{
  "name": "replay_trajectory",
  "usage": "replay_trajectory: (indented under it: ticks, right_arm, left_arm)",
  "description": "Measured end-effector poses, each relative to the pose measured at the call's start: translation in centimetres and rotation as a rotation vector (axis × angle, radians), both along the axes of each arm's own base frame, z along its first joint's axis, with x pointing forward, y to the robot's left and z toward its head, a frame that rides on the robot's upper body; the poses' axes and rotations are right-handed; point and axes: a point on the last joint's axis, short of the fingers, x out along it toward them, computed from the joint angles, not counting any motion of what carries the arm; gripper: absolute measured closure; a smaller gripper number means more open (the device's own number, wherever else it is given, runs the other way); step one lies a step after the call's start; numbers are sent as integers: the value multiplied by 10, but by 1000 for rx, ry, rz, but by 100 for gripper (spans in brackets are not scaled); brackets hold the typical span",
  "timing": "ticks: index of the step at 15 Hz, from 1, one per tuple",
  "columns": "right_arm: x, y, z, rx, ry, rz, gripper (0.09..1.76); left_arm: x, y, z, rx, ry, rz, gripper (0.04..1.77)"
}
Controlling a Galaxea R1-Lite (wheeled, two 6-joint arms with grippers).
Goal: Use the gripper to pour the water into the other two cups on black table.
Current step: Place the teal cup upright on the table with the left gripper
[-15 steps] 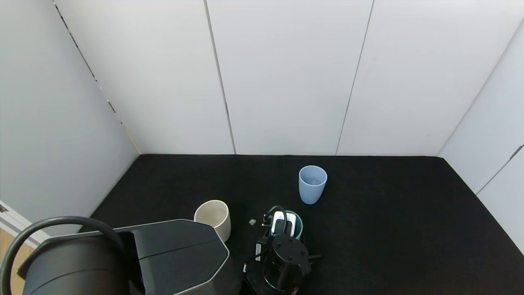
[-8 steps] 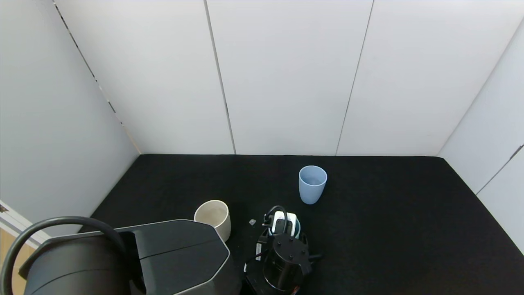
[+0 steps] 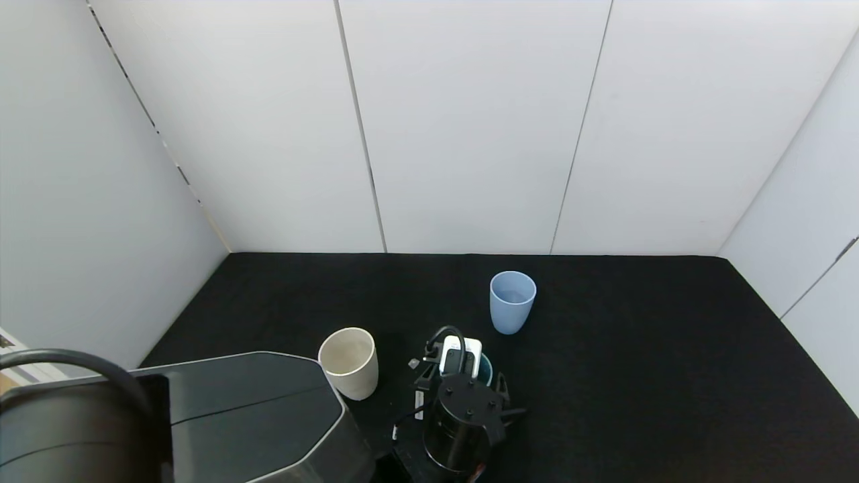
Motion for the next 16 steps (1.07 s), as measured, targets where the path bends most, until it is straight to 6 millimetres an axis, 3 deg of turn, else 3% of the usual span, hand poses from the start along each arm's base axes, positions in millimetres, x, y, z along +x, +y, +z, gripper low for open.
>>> replay_trajectory:
  ticks: [4, 9, 16]
  right_arm:
    - [0, 0, 0, 0, 0, 0, 14]
    - [0, 0, 0, 0, 0, 0, 14]
    - [0, 0, 0, -1, 0, 0, 14]
  left_arm:
    - [-5, 9, 31, 11, -44, -11, 15]
    - [-21, 30, 95, 50, -66, -22, 12]
    - [-57, 93, 163, 67, -56, 13, 11]
